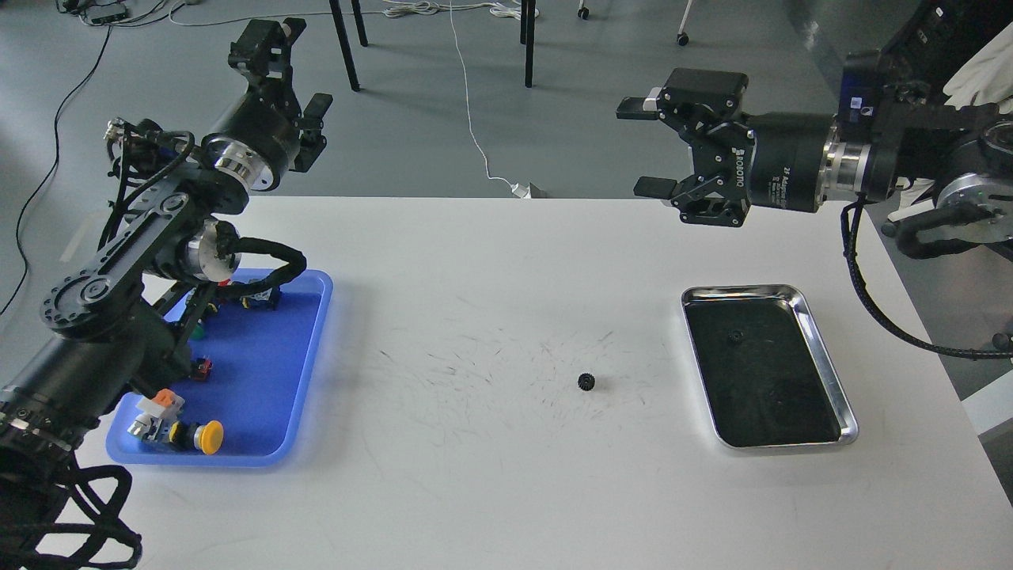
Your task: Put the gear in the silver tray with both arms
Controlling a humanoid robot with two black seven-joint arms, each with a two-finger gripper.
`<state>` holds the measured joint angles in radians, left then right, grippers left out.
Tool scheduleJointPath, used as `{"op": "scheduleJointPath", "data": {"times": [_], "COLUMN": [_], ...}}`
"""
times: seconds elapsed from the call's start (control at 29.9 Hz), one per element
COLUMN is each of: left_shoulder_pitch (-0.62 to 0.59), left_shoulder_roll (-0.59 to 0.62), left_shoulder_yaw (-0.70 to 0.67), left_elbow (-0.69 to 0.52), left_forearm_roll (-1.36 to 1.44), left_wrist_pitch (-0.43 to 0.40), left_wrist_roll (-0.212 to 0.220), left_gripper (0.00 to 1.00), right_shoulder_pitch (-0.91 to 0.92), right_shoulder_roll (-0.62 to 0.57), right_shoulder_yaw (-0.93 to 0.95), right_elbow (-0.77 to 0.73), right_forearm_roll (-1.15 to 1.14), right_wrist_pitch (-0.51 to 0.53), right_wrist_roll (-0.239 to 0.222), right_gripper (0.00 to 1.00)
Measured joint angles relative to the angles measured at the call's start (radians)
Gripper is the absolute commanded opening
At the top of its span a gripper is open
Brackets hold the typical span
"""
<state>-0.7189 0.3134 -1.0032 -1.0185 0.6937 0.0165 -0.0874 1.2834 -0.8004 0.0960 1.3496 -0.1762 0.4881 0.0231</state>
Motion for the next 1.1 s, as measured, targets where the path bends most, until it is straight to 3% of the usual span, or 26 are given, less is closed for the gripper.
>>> {"op": "scheduleJointPath", "data": {"times": [1.1], "left_shoulder_pitch": [0.023], "left_shoulder_roll": [0.026], "left_shoulder_yaw": [0.020], "left_elbow": [0.005], "left_forearm_roll": [0.003], "left_wrist_pitch": [0.000], "left_wrist_roll": [0.010], "left_gripper": [0.98], "right_shoulder_pitch": [-0.058], "right_shoulder_roll": [-0.070], "right_shoulder_yaw": [-0.009], "right_elbow": [-0.009], "right_forearm_roll": [0.094], "right_wrist_pitch": [0.001], "right_wrist_roll": [0.010], "right_gripper": [0.97]}}
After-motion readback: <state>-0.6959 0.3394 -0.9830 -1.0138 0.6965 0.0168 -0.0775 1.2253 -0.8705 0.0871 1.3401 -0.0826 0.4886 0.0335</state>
